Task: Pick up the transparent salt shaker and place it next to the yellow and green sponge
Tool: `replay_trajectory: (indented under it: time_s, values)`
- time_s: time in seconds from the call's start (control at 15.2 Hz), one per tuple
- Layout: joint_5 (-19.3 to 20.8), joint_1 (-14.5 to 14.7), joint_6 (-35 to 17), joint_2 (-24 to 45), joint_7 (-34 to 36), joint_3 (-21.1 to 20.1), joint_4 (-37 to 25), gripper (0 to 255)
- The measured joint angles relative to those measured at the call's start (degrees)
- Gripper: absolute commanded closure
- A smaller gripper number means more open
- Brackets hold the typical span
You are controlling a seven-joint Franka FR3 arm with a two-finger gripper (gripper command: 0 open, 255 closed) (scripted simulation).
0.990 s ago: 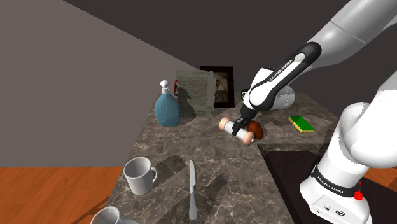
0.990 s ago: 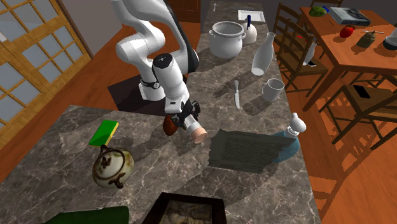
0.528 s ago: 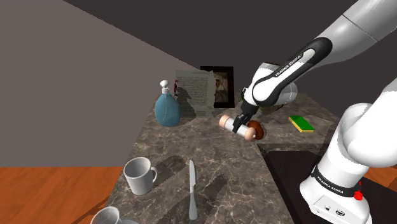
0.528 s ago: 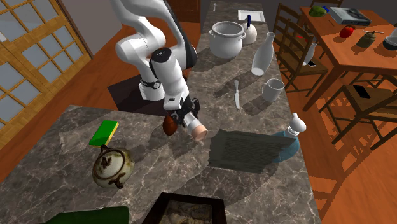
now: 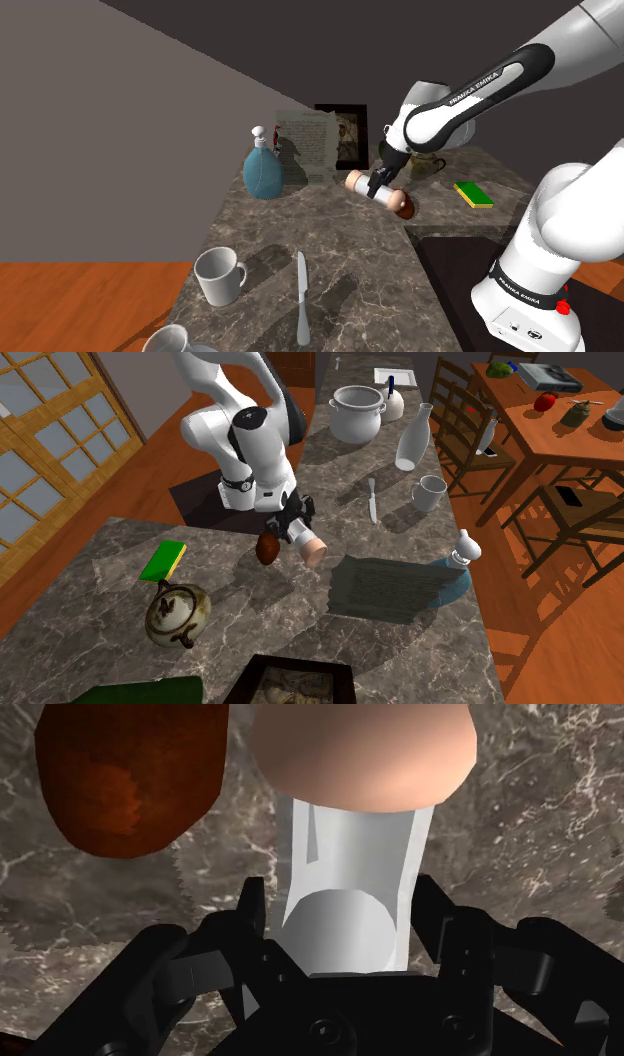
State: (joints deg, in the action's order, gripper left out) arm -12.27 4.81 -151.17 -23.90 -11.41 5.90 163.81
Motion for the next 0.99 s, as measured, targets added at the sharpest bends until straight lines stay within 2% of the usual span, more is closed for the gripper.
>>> replay_trajectory:
  time_s: [0.99]
  values:
    - [3.55, -2.66, 15.47, -9.68, 3.78, -1.71, -5.86, 255]
